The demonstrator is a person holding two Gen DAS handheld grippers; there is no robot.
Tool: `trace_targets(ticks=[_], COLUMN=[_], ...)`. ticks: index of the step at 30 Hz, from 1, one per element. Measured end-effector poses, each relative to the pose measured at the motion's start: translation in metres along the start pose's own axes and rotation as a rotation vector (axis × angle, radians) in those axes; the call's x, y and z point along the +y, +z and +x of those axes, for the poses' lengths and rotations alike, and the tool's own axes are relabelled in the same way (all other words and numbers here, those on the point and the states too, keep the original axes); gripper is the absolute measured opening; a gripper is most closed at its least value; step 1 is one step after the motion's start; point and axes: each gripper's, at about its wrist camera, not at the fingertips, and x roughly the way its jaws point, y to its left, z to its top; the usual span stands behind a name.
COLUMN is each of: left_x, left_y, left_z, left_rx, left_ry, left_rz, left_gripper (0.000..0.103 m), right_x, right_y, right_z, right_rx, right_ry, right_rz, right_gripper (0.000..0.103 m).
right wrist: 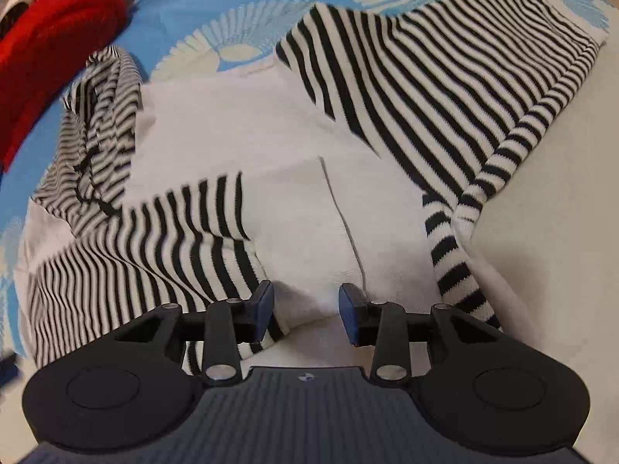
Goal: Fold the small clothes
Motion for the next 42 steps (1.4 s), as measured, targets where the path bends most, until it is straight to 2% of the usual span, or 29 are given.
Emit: trace_targets(ticks=[2, 4, 7, 10, 12, 15, 16, 17, 19, 20, 22, 26, 30, 32, 34, 38, 40, 41, 42], left_x=[0.002, 0.006, 0.004, -0.006, -0.020, -0.040, -0.046, -0.052, -0.062, -0.065, -0.077, -0.094, -0.100, -0.102, -0.103, -0.103, -0.102, -0.101, -0.100], left_y=[-0.008, -0.016, -0.016, -0.011, -0.011, -0.015, -0.016, -0.018, -0.020, -0.022, -0.026, -0.032, -0.038, -0.039, -0.040, -0.040, -0.039, -0.038, -0.038], left_z=[0.014, 0.028, 0.028, 0.009, -0.001, -0.006, -0.007, -0.009, -0.012, -0.014, -0.016, -0.016, -0.012, -0.011, -0.010, -0.009, -0.009, -0.010, -0.010], left_rx=[0.051, 0.105, 0.109, 0.039, -0.018, -0.063, -0.071, -0.079, -0.097, -0.109, -0.137, -0.153, -0.131, -0.128, -0.123, -0.123, -0.122, -0.123, -0.124], left_ry=[0.004, 0.017, 0.034, 0.012, 0.047, 0.080, 0.085, 0.086, 0.080, 0.079, 0.091, 0.098, 0.070, 0.072, 0.066, 0.064, 0.062, 0.062, 0.063], left_rz=[-0.018, -0.034, -0.045, -0.037, 0.027, 0.109, 0.134, 0.154, 0.199, 0.226, 0.288, 0.360, 0.385, 0.395, 0.396, 0.404, 0.402, 0.400, 0.398], left_gripper=[0.030, 0.031, 0.033, 0.036, 0.038, 0.039, 0.039, 0.039, 0.039, 0.039, 0.042, 0.043, 0.043, 0.043, 0.043, 0.043, 0.043, 0.043, 0.043], right_x=[0.001, -0.002, -0.012, -0.021, -0.023, -0.042, -0.053, -0.066, -0.092, -0.103, -0.129, -0.189, -0.248, -0.270, -0.283, -0.300, -0.302, -0.299, -0.296], right_y=[0.001, 0.005, 0.013, 0.007, 0.009, 0.019, 0.024, 0.029, 0.039, 0.044, 0.054, 0.071, 0.086, 0.092, 0.095, 0.100, 0.100, 0.102, 0.103], right_z=[-0.009, -0.010, -0.012, -0.030, -0.037, -0.052, -0.060, -0.068, -0.081, -0.086, -0.091, -0.089, -0.071, -0.060, -0.047, -0.022, -0.016, -0.015, -0.015], right_rx=[-0.043, -0.050, -0.055, -0.102, -0.159, -0.239, -0.276, -0.305, -0.359, -0.382, -0.420, -0.437, -0.408, -0.395, -0.404, -0.405, -0.441, -0.451, -0.461], right_ry=[0.012, -0.004, -0.001, 0.002, -0.009, -0.012, -0.003, 0.009, 0.021, 0.015, -0.011, -0.079, -0.099, -0.066, -0.042, 0.025, 0.035, 0.028, 0.003], right_rz=[-0.028, -0.010, 0.046, 0.039, 0.032, 0.060, 0.086, 0.109, 0.143, 0.150, 0.155, 0.215, 0.369, 0.438, 0.487, 0.572, 0.594, 0.584, 0.570], right_gripper=[0.043, 0.044, 0.044, 0.044, 0.044, 0.044, 0.038, 0.026, 0.017, 0.017, 0.017, 0.021, 0.025, 0.039, 0.046, 0.046, 0.045, 0.043, 0.036])
